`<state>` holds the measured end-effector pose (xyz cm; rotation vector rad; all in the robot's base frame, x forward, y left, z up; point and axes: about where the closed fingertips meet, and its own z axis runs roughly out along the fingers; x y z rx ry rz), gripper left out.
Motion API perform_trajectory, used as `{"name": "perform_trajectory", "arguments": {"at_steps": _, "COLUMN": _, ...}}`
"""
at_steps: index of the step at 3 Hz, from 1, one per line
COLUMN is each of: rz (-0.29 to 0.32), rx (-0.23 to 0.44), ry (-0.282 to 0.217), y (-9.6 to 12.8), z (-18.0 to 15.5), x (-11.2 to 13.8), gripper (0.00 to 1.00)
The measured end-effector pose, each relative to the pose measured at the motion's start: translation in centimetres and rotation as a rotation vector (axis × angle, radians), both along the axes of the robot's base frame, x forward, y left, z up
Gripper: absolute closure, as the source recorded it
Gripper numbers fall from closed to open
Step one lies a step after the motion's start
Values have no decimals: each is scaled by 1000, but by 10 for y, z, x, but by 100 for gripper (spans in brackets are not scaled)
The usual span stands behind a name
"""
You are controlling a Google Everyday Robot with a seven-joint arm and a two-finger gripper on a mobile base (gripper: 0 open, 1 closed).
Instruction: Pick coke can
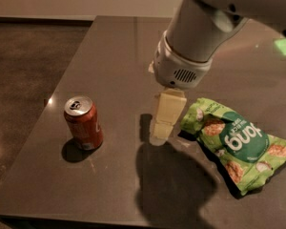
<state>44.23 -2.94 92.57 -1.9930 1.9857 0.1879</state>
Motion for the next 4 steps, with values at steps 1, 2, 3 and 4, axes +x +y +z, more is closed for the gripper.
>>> {"name": "perform_trajectory", "arguments": {"at_steps": 1, "rz": 17, "rx": 69, "ry": 19, "y": 29, "z": -10, "x": -14, "gripper": 0}}
{"name": "perform_trajectory", "arguments": {"at_steps": 2, "rz": 23, "rx": 172, "ry": -23, "y": 58, "z": -19, "x": -14, "gripper": 0}}
{"name": "perform_trajectory", "arguments": {"at_steps": 3, "rz": -5, "rx": 265, "ry": -75, "y": 80, "z": -23, "x": -4, "gripper": 0}}
{"name": "perform_trajectory", "arguments": {"at_steps": 4, "rz": -38, "rx": 306, "ry": -80, "y": 96, "z": -24, "x": 6, "gripper": 0}}
